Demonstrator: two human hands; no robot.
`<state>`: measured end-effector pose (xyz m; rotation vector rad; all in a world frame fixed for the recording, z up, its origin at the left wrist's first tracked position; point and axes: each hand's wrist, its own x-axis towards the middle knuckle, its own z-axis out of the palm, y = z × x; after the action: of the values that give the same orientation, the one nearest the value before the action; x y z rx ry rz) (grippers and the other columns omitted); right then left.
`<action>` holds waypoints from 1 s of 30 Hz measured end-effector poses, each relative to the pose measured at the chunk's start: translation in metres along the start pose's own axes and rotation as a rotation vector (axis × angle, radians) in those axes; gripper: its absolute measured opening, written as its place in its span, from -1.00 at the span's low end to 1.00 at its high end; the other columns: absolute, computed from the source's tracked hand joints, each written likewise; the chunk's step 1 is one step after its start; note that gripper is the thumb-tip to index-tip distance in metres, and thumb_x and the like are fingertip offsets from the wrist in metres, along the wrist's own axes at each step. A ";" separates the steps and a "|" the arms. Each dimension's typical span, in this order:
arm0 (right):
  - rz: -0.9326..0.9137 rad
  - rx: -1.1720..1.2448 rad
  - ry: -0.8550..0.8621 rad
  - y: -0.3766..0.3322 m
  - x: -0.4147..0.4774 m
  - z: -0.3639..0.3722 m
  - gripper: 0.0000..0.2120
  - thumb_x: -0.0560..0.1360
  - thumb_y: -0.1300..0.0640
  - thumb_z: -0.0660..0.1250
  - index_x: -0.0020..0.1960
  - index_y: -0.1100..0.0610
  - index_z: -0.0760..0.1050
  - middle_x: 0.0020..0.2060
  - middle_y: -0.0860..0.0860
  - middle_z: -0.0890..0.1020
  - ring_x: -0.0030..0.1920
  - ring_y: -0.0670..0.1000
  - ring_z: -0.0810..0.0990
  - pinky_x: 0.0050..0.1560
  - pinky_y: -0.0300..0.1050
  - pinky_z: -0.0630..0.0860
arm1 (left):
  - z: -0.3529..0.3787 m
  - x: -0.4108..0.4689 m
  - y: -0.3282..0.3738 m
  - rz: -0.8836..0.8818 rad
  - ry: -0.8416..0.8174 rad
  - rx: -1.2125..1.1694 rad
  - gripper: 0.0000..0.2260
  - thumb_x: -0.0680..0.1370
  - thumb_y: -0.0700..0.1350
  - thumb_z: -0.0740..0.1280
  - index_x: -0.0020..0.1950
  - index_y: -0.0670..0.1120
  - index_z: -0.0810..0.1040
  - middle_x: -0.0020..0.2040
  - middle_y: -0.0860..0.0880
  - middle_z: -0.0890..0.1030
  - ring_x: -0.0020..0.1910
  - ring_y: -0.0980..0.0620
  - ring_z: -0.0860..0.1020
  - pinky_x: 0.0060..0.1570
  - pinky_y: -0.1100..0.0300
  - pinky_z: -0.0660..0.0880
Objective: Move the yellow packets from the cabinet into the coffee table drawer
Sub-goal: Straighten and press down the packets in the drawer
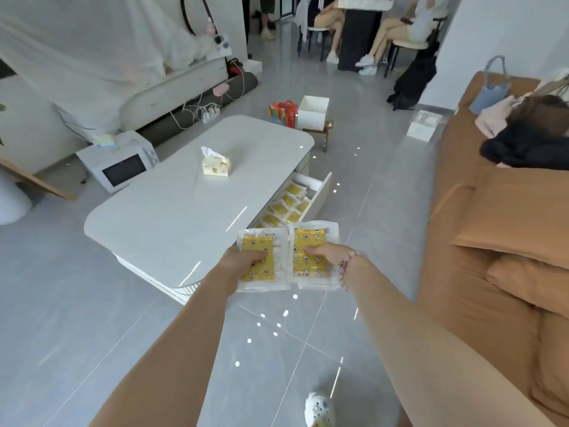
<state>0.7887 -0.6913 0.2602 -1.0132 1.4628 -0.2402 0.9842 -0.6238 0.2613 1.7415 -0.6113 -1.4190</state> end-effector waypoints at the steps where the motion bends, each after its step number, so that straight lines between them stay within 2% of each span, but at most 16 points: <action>1: 0.003 0.029 -0.019 -0.007 0.007 -0.007 -0.35 0.19 -0.17 0.55 0.19 0.11 0.57 0.15 0.03 0.62 0.11 0.05 0.61 0.25 0.00 0.47 | 0.008 0.010 0.009 0.002 -0.002 0.011 -0.81 0.49 -0.23 0.40 0.10 -0.17 0.57 -0.10 -0.13 0.64 -0.16 -0.08 0.62 -0.18 0.11 0.55; 3: 0.010 0.066 -0.017 -0.020 0.027 -0.021 -0.33 0.14 -0.16 0.56 0.17 0.12 0.58 0.13 0.04 0.62 0.12 0.08 0.61 0.26 0.03 0.47 | 0.021 0.033 0.030 0.002 0.000 0.035 -0.80 0.49 -0.23 0.40 0.11 -0.17 0.57 -0.07 -0.13 0.65 -0.13 -0.09 0.62 -0.15 0.10 0.57; 5: 0.006 0.090 -0.022 -0.030 0.050 -0.035 -0.29 0.10 -0.16 0.57 0.16 0.13 0.58 0.15 0.06 0.61 0.13 0.10 0.60 0.26 0.04 0.47 | 0.035 0.056 0.048 0.001 -0.011 0.048 -0.81 0.49 -0.23 0.40 0.10 -0.15 0.56 -0.08 -0.12 0.65 -0.16 -0.08 0.63 -0.23 0.13 0.56; 8: 0.014 0.050 -0.024 -0.046 0.073 -0.059 -0.39 0.31 -0.14 0.51 0.24 0.17 0.54 0.21 0.09 0.57 0.19 0.10 0.56 0.30 0.02 0.43 | 0.058 0.085 0.065 -0.020 -0.019 0.063 -0.85 0.49 -0.26 0.39 0.05 -0.13 0.56 -0.13 -0.10 0.65 -0.21 -0.06 0.63 -0.30 0.15 0.54; 10: 0.020 0.070 -0.028 -0.052 0.087 -0.078 -0.48 0.41 -0.07 0.45 0.26 0.19 0.52 0.22 0.08 0.56 0.21 0.10 0.55 0.32 0.00 0.41 | 0.073 0.102 0.076 -0.036 -0.017 0.076 -0.89 0.49 -0.26 0.40 0.00 -0.12 0.58 -0.15 -0.10 0.65 -0.21 -0.06 0.63 -0.26 0.13 0.55; 12: 0.026 0.053 -0.024 -0.056 0.108 -0.098 -0.49 0.44 -0.07 0.42 0.29 0.19 0.50 0.26 0.07 0.53 0.26 0.10 0.51 0.35 -0.01 0.37 | 0.088 0.118 0.089 -0.032 -0.026 0.080 -0.92 0.49 -0.25 0.40 -0.05 -0.12 0.58 -0.19 -0.09 0.65 -0.22 -0.07 0.63 -0.20 0.10 0.56; 17: 0.000 0.036 -0.049 -0.073 0.152 -0.125 -0.39 0.40 -0.14 0.43 0.34 0.16 0.46 0.34 0.10 0.47 0.31 0.11 0.46 0.37 0.01 0.34 | 0.115 0.148 0.123 -0.023 -0.037 0.092 -0.93 0.50 -0.26 0.39 -0.05 -0.13 0.58 -0.15 -0.12 0.65 -0.21 -0.07 0.62 -0.24 0.11 0.56; 20: 0.008 0.027 -0.056 -0.078 0.171 -0.139 -0.39 0.45 -0.14 0.38 0.39 0.17 0.41 0.37 0.09 0.43 0.35 0.10 0.41 0.34 -0.11 0.31 | 0.127 0.169 0.134 -0.052 -0.040 0.097 -0.89 0.49 -0.25 0.40 0.00 -0.17 0.59 -0.10 -0.16 0.66 -0.15 -0.13 0.64 -0.09 0.02 0.59; 23: 0.007 0.047 -0.056 -0.088 0.186 -0.153 -0.36 0.44 -0.17 0.38 0.40 0.15 0.39 0.39 0.10 0.41 0.35 0.09 0.40 0.27 -0.13 0.33 | 0.141 0.189 0.145 -0.059 -0.059 0.121 -0.91 0.49 -0.25 0.39 -0.01 -0.17 0.60 -0.06 -0.18 0.66 -0.08 -0.16 0.63 -0.01 -0.02 0.58; 27: 0.014 0.066 -0.003 -0.103 0.209 -0.176 -0.41 0.49 -0.12 0.33 0.42 0.15 0.36 0.40 0.10 0.38 0.39 0.10 0.36 0.35 -0.09 0.27 | 0.160 0.222 0.164 -0.048 -0.106 0.116 -0.92 0.50 -0.26 0.38 -0.02 -0.16 0.59 -0.07 -0.16 0.65 -0.09 -0.15 0.62 -0.01 0.00 0.57; 30: 0.022 0.080 0.018 -0.116 0.233 -0.182 -0.37 0.41 -0.18 0.41 0.36 0.13 0.44 0.34 0.10 0.48 0.30 0.12 0.47 0.36 0.03 0.36 | 0.169 0.250 0.178 -0.054 -0.140 0.138 -0.91 0.50 -0.26 0.38 -0.01 -0.16 0.59 -0.09 -0.15 0.66 -0.10 -0.13 0.62 -0.05 0.02 0.57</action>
<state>0.7165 -0.9963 0.2126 -0.9320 1.4685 -0.2900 0.9061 -0.9647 0.2515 1.7874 -0.7581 -1.5783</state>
